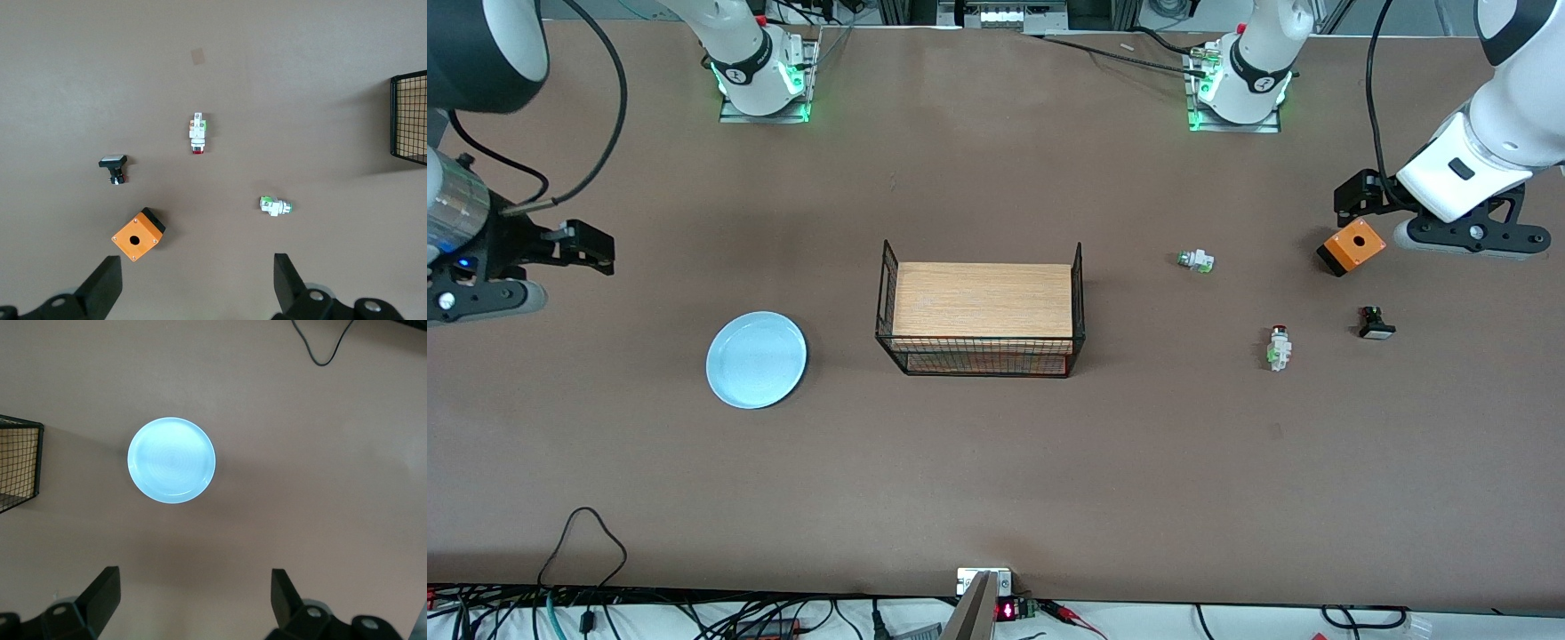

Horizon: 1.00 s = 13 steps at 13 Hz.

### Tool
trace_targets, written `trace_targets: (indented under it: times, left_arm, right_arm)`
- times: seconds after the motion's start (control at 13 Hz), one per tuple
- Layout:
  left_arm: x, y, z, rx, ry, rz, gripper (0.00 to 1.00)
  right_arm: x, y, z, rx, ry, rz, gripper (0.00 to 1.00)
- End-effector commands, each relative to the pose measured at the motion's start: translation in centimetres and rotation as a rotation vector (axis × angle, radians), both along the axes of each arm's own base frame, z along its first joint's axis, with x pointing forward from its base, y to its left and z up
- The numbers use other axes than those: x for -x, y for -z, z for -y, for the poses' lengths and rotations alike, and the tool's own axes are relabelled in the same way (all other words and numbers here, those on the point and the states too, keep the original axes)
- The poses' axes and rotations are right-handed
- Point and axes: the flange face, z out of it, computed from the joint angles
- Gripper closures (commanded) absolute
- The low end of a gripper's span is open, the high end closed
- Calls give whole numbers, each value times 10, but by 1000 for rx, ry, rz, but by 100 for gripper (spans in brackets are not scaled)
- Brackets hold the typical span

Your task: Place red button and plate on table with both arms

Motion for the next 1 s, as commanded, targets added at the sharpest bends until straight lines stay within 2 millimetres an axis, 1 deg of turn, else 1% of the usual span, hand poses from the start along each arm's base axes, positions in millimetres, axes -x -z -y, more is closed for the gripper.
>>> trace_targets:
  times: [0.0,0.08,0.31,0.38,0.46,0.54,0.62,0.69,0.85,0.92]
  left_arm:
    - [4,-5,0,1,-4,5,0]
    - [4,-5,0,1,-4,5,0]
    - [4,-5,0,1,-4,5,0]
    - [3,-6,0,1,-2,7,0]
    - [3,-7,1,2,4,11,0]
    - [2,-8,1,2,4,12,0]
    - [1,-5,0,2,4,8,0]
    - [1,-5,-1,2,4,7,0]
    - [0,-4,1,2,5,8,0]
    - [0,-5,0,2,4,12,0]
  right_arm:
    - [16,-28,-1,-6,16,29,0]
    - [22,-36,0,-7,18,31,0]
    - [42,-48,9,-23,30,-8,0]
    - [46,-42,19,-71,50,-25,0]
    - [51,-40,31,-104,82,-35,0]
    - [55,-36,38,-114,92,-34,0]
    - [61,-35,40,-117,95,-8,0]
    - [66,-29,39,-120,92,-7,0]
    - [80,-22,42,-126,94,13,0]
    - [82,-20,42,-127,93,19,0]
